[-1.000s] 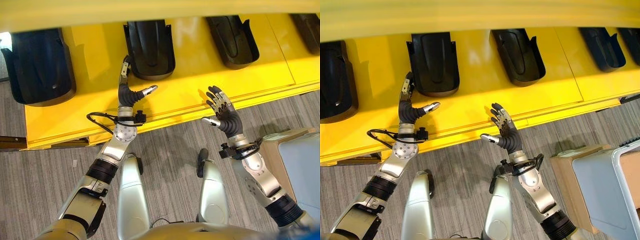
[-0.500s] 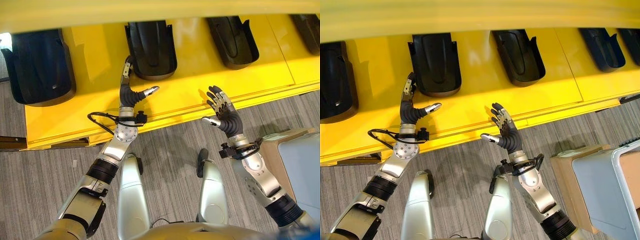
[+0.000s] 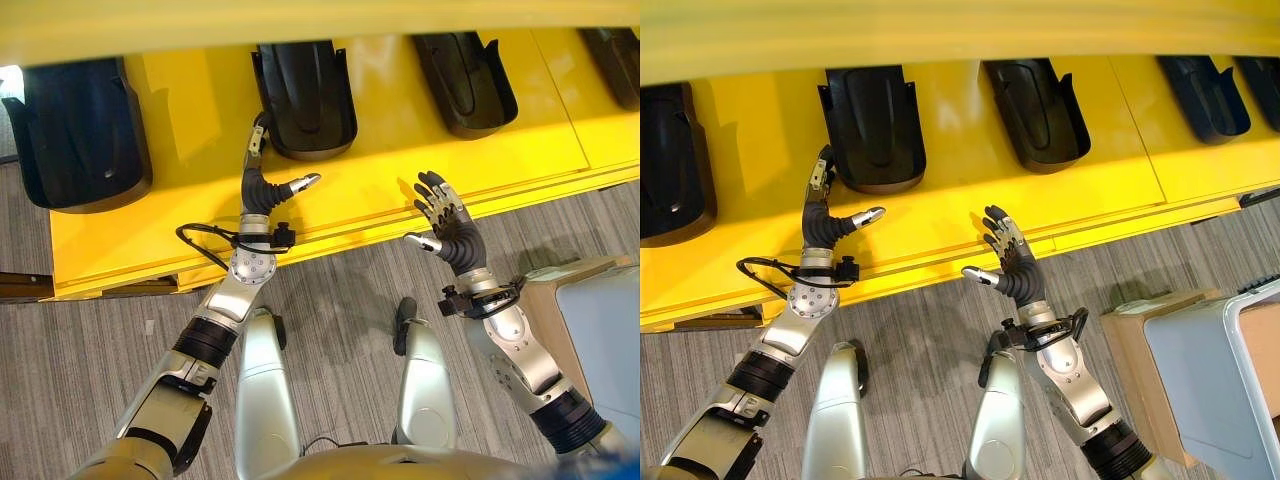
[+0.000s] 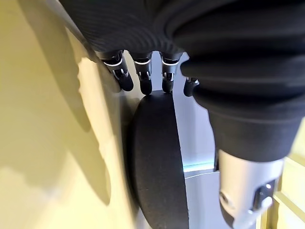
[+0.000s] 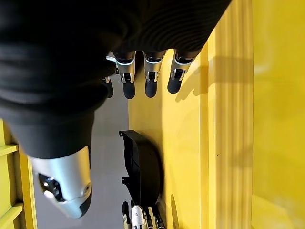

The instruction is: Move parts from the plastic box to the shelf.

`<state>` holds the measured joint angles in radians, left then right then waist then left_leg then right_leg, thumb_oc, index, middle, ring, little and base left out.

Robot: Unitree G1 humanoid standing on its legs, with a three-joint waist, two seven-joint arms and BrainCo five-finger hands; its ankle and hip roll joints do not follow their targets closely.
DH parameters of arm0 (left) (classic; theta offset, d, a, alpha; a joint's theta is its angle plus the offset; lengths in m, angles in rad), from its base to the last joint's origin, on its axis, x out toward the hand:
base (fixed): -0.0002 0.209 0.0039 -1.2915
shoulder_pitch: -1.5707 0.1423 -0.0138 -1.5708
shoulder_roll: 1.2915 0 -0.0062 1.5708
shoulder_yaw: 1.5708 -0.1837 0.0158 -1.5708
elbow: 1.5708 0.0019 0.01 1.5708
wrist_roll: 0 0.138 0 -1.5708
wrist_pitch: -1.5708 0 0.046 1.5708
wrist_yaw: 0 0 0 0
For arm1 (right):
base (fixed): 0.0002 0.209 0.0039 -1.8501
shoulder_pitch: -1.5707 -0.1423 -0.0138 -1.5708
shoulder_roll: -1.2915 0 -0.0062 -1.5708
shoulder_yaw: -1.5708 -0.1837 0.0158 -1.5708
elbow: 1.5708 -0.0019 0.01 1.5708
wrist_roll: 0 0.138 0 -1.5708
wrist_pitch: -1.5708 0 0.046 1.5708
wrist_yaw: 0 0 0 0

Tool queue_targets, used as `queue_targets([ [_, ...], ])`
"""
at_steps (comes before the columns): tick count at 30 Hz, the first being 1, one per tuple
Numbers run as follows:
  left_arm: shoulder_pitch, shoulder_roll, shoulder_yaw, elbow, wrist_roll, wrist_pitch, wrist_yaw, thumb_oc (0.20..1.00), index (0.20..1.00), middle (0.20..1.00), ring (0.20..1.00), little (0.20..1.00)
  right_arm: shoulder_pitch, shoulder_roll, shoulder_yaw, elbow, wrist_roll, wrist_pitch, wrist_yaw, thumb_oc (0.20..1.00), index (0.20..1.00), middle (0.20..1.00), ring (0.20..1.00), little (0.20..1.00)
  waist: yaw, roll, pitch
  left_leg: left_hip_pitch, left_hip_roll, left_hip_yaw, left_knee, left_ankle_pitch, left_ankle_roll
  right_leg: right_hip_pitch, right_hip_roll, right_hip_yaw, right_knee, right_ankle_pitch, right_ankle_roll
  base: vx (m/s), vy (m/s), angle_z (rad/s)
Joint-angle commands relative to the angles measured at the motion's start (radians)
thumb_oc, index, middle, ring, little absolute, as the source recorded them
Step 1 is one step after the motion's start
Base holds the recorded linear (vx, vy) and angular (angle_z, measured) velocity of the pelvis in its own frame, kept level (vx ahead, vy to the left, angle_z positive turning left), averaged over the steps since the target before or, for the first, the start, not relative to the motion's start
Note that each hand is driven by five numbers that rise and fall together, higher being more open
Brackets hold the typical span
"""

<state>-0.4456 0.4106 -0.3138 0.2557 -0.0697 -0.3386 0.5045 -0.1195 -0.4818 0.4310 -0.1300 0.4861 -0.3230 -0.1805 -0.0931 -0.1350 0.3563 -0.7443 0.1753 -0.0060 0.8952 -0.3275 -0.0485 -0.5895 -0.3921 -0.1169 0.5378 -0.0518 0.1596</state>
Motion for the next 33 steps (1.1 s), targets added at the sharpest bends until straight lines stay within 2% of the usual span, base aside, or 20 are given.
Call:
queue_targets([
  [1,0.048,-0.018,-0.045,-0.035,-0.049,-0.015,-0.019,1.000,1.000,1.000,1.000,1.000,-0.007,-0.017,-0.064,-0.055,-0.011,-0.058,-0.003,1.000,1.000,1.000,1.000,1.000,0.010,0.025,0.000,0.040,-0.029,0.001,-0.095,0.054,0.041,-0.062,0.027,0.022,0.200,-0.112,-0.056,0.00,0.000,0.00],
  [13,0.222,0.021,0.147,0.004,-0.094,-0.038,0.021,1.000,1.000,1.000,1.000,1.000,0.020,-0.025,-0.099,-0.059,-0.010,-0.060,0.004,1.000,1.000,1.000,1.000,1.000,0.032,0.032,-0.003,0.052,-0.034,0.006,-0.107,0.060,0.040,-0.047,0.020,0.016,0.193,-0.103,-0.052,0.00,0.000,0.00],
  [24,0.363,0.135,0.059,-0.147,-0.016,-0.026,-0.168,1.000,1.000,1.000,1.000,1.000,0.014,-0.027,-0.130,-0.066,-0.019,-0.057,0.048,1.000,1.000,1.000,1.000,1.000,0.048,0.035,0.007,0.120,-0.037,-0.002,-0.121,0.056,0.038,0.035,0.012,0.005,0.172,-0.108,-0.044,0.00,0.003,0.02],
  [33,0.487,0.254,0.065,-0.253,0.118,-0.015,-0.217,1.000,1.000,1.000,1.000,1.000,0.016,-0.041,-0.148,-0.076,-0.035,-0.051,0.066,1.000,1.000,1.000,1.000,1.000,0.061,0.045,0.021,0.167,-0.033,-0.009,-0.139,0.057,0.033,0.085,0.011,-0.001,0.156,-0.111,-0.040,0.00,0.000,0.00],
])
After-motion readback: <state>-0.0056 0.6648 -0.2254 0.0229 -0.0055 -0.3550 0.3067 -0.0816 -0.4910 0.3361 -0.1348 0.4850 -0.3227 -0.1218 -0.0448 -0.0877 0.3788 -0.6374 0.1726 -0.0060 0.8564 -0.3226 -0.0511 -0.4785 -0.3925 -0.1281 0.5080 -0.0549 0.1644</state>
